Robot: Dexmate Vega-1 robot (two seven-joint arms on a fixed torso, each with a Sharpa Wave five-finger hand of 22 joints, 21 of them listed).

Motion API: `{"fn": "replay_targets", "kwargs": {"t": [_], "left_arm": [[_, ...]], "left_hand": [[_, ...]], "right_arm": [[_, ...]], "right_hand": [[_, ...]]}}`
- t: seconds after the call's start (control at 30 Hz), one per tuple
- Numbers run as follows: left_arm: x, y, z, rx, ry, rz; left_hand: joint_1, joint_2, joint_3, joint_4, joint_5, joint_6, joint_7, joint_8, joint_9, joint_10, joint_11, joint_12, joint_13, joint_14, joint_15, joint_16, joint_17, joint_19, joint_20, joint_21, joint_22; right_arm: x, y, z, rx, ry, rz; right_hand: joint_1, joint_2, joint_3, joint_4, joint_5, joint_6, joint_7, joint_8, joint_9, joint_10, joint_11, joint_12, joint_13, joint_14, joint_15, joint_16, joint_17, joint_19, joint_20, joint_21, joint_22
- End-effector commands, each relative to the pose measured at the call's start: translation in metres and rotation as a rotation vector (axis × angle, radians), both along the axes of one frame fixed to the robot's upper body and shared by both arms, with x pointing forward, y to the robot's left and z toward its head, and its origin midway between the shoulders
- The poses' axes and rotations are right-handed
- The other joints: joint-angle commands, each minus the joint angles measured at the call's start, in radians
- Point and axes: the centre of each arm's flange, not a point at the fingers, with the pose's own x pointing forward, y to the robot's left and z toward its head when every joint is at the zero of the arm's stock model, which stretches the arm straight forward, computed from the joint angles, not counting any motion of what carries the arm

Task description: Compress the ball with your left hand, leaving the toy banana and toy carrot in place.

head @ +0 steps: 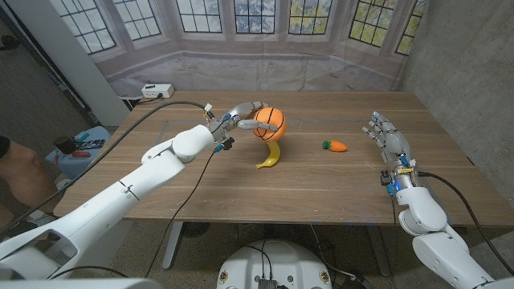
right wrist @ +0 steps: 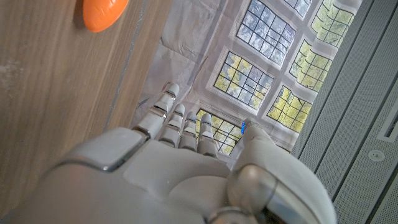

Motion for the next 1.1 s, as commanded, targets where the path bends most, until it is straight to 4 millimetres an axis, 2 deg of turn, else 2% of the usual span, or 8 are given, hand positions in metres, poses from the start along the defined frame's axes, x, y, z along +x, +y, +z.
{"fn": "replay_targets", "kwargs": {"t": [0.03, 0.47, 0.77, 0.83, 0.87, 1.0, 1.1], "left_arm": [[0.007, -0.005, -0.002, -0.105, 0.061, -0.048], [0.019, -0.01, -0.003, -0.267, 0.17, -0.149], [0.029, -0.01, -0.006, -0.364, 0.247, -0.22], [0.031, -0.01, -0.006, -0.369, 0.255, -0.231], [0.031, -0.01, -0.006, -0.376, 0.261, -0.238], [0.033, -0.011, -0.007, -0.397, 0.265, -0.258], [0.036, -0.011, -0.008, -0.427, 0.283, -0.293]], "left_hand": [[0.034, 0.044, 0.002, 0.005, 0.006, 0.013, -0.001, 0.008, 0.005, 0.014, 0.001, 0.008, 0.007, 0.017, -0.007, 0.005, 0.003, 0.0, 0.006, 0.008, 0.003], [0.035, 0.045, 0.002, 0.003, 0.009, 0.015, -0.001, 0.01, 0.007, 0.018, 0.002, 0.009, 0.013, 0.022, -0.008, 0.004, 0.001, -0.002, 0.005, 0.009, 0.003], [0.036, 0.049, 0.005, 0.003, 0.013, 0.014, 0.003, 0.01, 0.01, 0.013, 0.009, 0.008, 0.018, 0.011, -0.001, -0.009, -0.004, -0.002, 0.01, 0.011, 0.003], [0.035, 0.047, 0.006, 0.003, 0.014, 0.014, 0.002, 0.01, 0.01, 0.012, 0.011, 0.008, 0.02, 0.004, 0.005, -0.017, -0.009, 0.017, 0.021, 0.019, 0.003], [0.033, 0.049, 0.007, 0.004, 0.016, 0.013, 0.003, 0.009, 0.011, 0.009, 0.014, 0.007, 0.022, -0.001, 0.01, -0.025, -0.013, 0.033, 0.036, 0.026, 0.003], [0.036, 0.052, 0.013, 0.002, 0.02, 0.009, 0.008, 0.008, 0.012, 0.002, 0.02, 0.006, 0.025, -0.003, 0.019, -0.036, -0.019, 0.061, 0.045, 0.037, 0.001], [0.042, 0.058, 0.02, 0.0, 0.027, 0.006, 0.014, 0.006, 0.014, -0.008, 0.028, 0.003, 0.029, -0.008, 0.031, -0.05, -0.026, 0.103, 0.042, 0.054, -0.001]], "right_arm": [[-0.005, 0.004, 0.007, -0.093, 0.021, -0.047], [-0.005, 0.011, 0.015, -0.224, 0.067, -0.109], [-0.005, 0.014, 0.019, -0.253, 0.076, -0.118], [-0.005, 0.014, 0.019, -0.253, 0.074, -0.117], [-0.005, 0.014, 0.02, -0.253, 0.074, -0.117], [-0.005, 0.014, 0.02, -0.254, 0.074, -0.117], [-0.005, 0.015, 0.02, -0.254, 0.074, -0.117]], "right_hand": [[-0.004, -0.002, 0.007, -0.004, -0.001, 0.011, -0.001, 0.004, 0.002, -0.002, 0.0, 0.006, 0.001, 0.001, 0.002, 0.004, 0.004, 0.006, 0.007, 0.003, 0.006], [-0.005, -0.002, 0.007, -0.005, -0.001, 0.013, 0.0, 0.004, 0.002, 0.0, 0.0, 0.007, 0.001, 0.001, 0.001, 0.004, 0.004, 0.007, 0.008, 0.003, 0.006], [-0.006, -0.002, 0.008, -0.005, -0.001, 0.02, 0.0, 0.006, 0.002, 0.004, -0.002, 0.008, 0.001, 0.002, 0.002, 0.004, 0.004, 0.008, 0.008, 0.003, 0.006], [-0.006, -0.002, 0.008, -0.005, -0.001, 0.021, 0.0, 0.007, 0.002, 0.006, -0.001, 0.009, 0.001, 0.002, 0.002, 0.005, 0.005, 0.008, 0.008, 0.004, 0.006], [-0.007, -0.002, 0.008, -0.005, -0.001, 0.022, -0.001, 0.007, 0.002, 0.006, -0.002, 0.009, 0.001, 0.002, 0.001, 0.005, 0.005, 0.009, 0.009, 0.004, 0.006], [-0.007, -0.002, 0.008, -0.006, -0.001, 0.024, -0.001, 0.007, 0.002, 0.006, -0.002, 0.009, 0.001, 0.003, 0.0, 0.005, 0.005, 0.009, 0.009, 0.004, 0.006], [-0.007, -0.001, 0.008, -0.006, -0.001, 0.024, -0.001, 0.007, 0.003, 0.007, -0.001, 0.009, 0.001, 0.003, 0.0, 0.005, 0.005, 0.01, 0.009, 0.004, 0.006]]}}
